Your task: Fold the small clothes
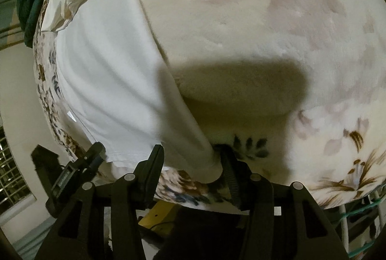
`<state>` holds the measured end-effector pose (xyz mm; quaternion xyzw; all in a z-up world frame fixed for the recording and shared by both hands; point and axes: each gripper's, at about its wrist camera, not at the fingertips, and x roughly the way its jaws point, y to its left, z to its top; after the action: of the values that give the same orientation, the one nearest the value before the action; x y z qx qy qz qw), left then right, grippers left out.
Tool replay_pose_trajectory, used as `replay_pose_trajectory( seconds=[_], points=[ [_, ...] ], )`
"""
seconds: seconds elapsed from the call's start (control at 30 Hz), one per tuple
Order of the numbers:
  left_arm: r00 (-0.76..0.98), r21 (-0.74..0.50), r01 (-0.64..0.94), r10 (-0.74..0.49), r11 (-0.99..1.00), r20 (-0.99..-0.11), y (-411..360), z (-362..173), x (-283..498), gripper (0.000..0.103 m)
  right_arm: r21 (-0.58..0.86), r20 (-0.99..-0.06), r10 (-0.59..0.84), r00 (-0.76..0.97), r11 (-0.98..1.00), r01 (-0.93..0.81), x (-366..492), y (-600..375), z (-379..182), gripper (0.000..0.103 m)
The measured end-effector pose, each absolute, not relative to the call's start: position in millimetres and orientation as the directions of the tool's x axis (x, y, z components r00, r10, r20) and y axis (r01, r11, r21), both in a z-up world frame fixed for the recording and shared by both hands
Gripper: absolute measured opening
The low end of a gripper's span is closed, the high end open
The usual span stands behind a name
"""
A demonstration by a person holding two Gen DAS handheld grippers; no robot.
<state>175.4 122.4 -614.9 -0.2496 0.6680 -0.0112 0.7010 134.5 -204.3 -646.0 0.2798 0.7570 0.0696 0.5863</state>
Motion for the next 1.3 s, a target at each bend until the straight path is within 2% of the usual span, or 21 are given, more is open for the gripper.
replay_pose_trajectory(
  seconds=[0.03, 0.07, 0.1, 0.17, 0.4, 0.6, 0.7, 0.73, 0.77, 0.8, 0.83, 0.9, 1.0, 1.1, 1.13, 1.17, 1.2, 1.23, 1.27, 1.3],
  points=[
    [0.120, -0.366, -0.290, -0.346, 0.884, -0.931, 116.2, -608.7, 174.2, 0.001, 0.430, -0.854, 0.499, -0.149, 0.837, 0.339, 134.4, -202.5, -644.9, 0.040],
    [0.131, -0.373, -0.282, -0.350, 0.884, -0.928, 114.6, -605.5, 174.2, 0.001, 0.414, -0.864, 0.481, -0.151, 0.848, 0.331, 133.7, -200.6, -644.2, 0.016],
    [0.137, -0.382, -0.279, -0.357, 0.881, -0.924, 112.1, -600.7, 173.4, 0.001, 0.405, -0.873, 0.467, -0.143, 0.855, 0.323, 132.8, -199.7, -641.7, 0.008],
    [0.155, -0.411, -0.288, -0.382, 0.865, -0.911, 110.2, -591.7, 168.9, 0.001, 0.396, -0.883, 0.452, -0.127, 0.862, 0.316, 131.3, -197.0, -636.7, 0.004],
    [0.166, -0.466, -0.346, -0.436, 0.814, -0.885, 118.2, -582.0, 163.3, 0.001, 0.372, -0.898, 0.419, -0.131, 0.885, 0.282, 126.9, -194.0, -619.1, 0.002],
    [0.120, -0.459, -0.340, -0.447, 0.821, -0.887, 128.2, -607.2, 161.7, 0.001, 0.335, -0.903, 0.393, -0.171, 0.896, 0.291, 131.5, -199.4, -631.2, 0.002],
    [0.101, -0.504, -0.356, -0.504, 0.787, -0.858, 134.5, -614.4, 159.0, 0.003, 0.344, -0.892, 0.408, -0.195, 0.893, 0.291, 136.5, -198.8, -637.3, 0.003],
    [0.105, -0.519, -0.371, -0.520, 0.770, -0.848, 139.4, -614.6, 157.4, 0.009, 0.355, -0.885, 0.422, -0.196, 0.885, 0.301, 137.3, -200.4, -638.5, 0.008],
    [0.108, -0.523, -0.377, -0.525, 0.764, -0.844, 143.6, -614.2, 155.6, 0.013, 0.372, -0.873, 0.445, -0.201, 0.873, 0.316, 137.4, -203.1, -639.7, 0.017],
    [0.116, -0.533, -0.382, -0.533, 0.755, -0.838, 148.5, -613.8, 153.6, 0.024, 0.389, -0.864, 0.465, -0.194, 0.861, 0.329, 136.8, -203.8, -640.7, 0.030],
    [0.120, -0.536, -0.388, -0.536, 0.750, -0.836, 152.4, -614.9, 153.4, 0.041, 0.407, -0.856, 0.484, -0.181, 0.847, 0.341, 136.4, -203.6, -640.1, 0.036],
    [0.134, -0.552, -0.397, -0.549, 0.733, -0.825, 155.7, -619.3, 155.4, 0.054, 0.433, -0.841, 0.514, -0.167, 0.826, 0.360, 134.6, -209.3, -642.2, 0.047],
    [0.113, -0.583, -0.384, -0.591, 0.716, -0.799, 147.0, -635.9, 167.2, 0.054, 0.449, -0.822, 0.543, -0.173, 0.804, 0.390, 131.7, -211.4, -652.6, 0.047],
    [0.108, -0.559, -0.320, -0.557, 0.765, -0.823, 131.3, -633.5, 174.5, 0.055, 0.463, -0.806, 0.568, -0.166, 0.781, 0.419, 128.8, -210.8, -665.6, 0.047],
    [0.107, -0.537, -0.282, -0.530, 0.796, -0.841, 123.6, -628.3, 175.6, 0.054, 0.469, -0.805, 0.573, -0.156, 0.774, 0.425, 127.3, -211.9, -665.7, 0.047],
    [0.103, -0.518, -0.256, -0.510, 0.816, -0.854, 119.3, -624.9, 175.8, 0.047, 0.474, -0.806, 0.575, -0.142, 0.770, 0.426, 125.9, -211.4, -664.3, 0.045],
    [0.098, -0.501, -0.233, -0.492, 0.834, -0.865, 115.2, -622.0, 175.5, 0.009, 0.472, -0.815, 0.566, -0.123, 0.772, 0.426, 125.1, -210.5, -661.2, 0.030],
    [0.085, -0.490, -0.222, -0.484, 0.843, -0.871, 111.5, -620.7, 174.7, 0.003, 0.469, -0.818, 0.562, -0.120, 0.774, 0.426, 123.1, -210.8, -661.4, 0.018],
    [0.089, -0.492, -0.228, -0.485, 0.840, -0.870, 110.6, -619.4, 173.6, 0.003, 0.478, -0.813, 0.570, -0.114, 0.767, 0.428, 122.2, -209.5, -660.1, 0.010],
    [0.096, -0.505, -0.241, -0.497, 0.829, -0.862, 111.8, -617.6, 172.5, 0.003, 0.486, -0.812, 0.575, -0.102, 0.762, 0.429, 121.4, -208.2, -656.3, 0.009]
  ],
)
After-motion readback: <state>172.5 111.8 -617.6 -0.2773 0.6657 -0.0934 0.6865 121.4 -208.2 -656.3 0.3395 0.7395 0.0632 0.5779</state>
